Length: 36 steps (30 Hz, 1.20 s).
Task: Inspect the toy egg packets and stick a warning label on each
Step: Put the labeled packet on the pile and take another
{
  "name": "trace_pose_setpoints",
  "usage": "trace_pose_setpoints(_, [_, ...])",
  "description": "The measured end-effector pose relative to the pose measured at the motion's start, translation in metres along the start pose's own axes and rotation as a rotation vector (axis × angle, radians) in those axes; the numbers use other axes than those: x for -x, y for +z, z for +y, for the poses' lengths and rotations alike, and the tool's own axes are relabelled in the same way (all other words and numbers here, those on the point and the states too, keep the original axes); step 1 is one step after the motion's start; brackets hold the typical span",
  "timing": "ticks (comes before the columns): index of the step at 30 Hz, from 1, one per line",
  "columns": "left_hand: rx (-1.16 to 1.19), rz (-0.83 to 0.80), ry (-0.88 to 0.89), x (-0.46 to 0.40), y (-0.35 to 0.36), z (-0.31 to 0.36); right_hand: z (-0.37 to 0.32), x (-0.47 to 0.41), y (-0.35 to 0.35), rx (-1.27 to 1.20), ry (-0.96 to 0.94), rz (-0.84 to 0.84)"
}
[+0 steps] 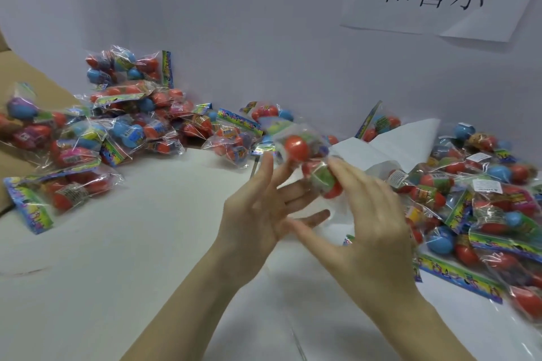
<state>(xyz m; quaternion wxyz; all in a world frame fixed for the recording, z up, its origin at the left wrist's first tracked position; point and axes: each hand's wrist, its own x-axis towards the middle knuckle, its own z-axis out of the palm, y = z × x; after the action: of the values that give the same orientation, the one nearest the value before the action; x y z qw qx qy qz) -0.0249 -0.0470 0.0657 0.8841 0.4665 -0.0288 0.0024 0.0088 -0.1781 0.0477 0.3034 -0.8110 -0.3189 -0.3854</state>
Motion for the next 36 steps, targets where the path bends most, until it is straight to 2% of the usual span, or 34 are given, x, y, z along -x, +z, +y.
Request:
trace_pose_setpoints(2, [-0.177, 0.003, 0.072, 0.0, 0.0, -0.003, 0.001, -0.002, -0.002, -0.124, 0.102, 0.072])
trace_pose_setpoints(4, [-0.368, 0.124, 0.181, -0.002, 0.002, -0.008, 0.001, -0.004, -0.006, -0.378, 0.253, 0.131])
trace_pose_setpoints(6, [-0.403, 0.277, 0.23, -0.006, 0.0, -0.012, 0.0, -0.008, -0.009, -0.733, 0.462, 0.11])
trace_pose_setpoints(7, [-0.365, 0.305, 0.214, -0.007, -0.001, -0.012, -0.001, -0.009, -0.011, -0.855, 0.521, 0.081])
trace_pose_setpoints(11, [-0.199, 0.104, 0.138, -0.005, 0.0, -0.008, -0.002, -0.012, -0.013, -1.045, 0.588, -0.062])
trace_pose_setpoints(13, [-0.191, 0.103, 0.102, -0.004, 0.001, -0.008, -0.002, -0.011, -0.012, -0.979, 0.581, -0.046])
trace_pose_setpoints(17, [-0.226, 0.177, 0.137, -0.004, 0.0, -0.009, -0.001, -0.011, -0.015, -0.732, 0.507, -0.003])
trace_pose_setpoints(22, [-0.23, 0.197, 0.137, -0.004, 0.002, -0.005, -0.002, -0.011, -0.014, -0.661, 0.399, 0.06])
trace_pose_setpoints(29, [-0.264, 0.18, 0.127, -0.004, 0.001, -0.004, 0.0, -0.011, -0.017, -0.525, 0.386, 0.102])
trace_pose_setpoints(30, [-0.272, 0.158, 0.133, -0.003, 0.0, -0.003, -0.001, -0.014, -0.019, -0.607, 0.466, 0.078])
trace_pose_setpoints(32, [-0.288, 0.112, 0.156, -0.003, -0.002, -0.002, 0.002, -0.018, -0.021, -0.935, 0.695, -0.031])
trace_pose_setpoints(34, [-0.304, 0.089, 0.17, -0.003, -0.005, -0.003, 0.01, -0.02, -0.023, -1.18, 0.849, -0.296])
trace_pose_setpoints(36, [-0.309, 0.12, 0.159, -0.004, -0.005, -0.003, 0.011, -0.021, -0.023, -1.24, 0.882, -0.486])
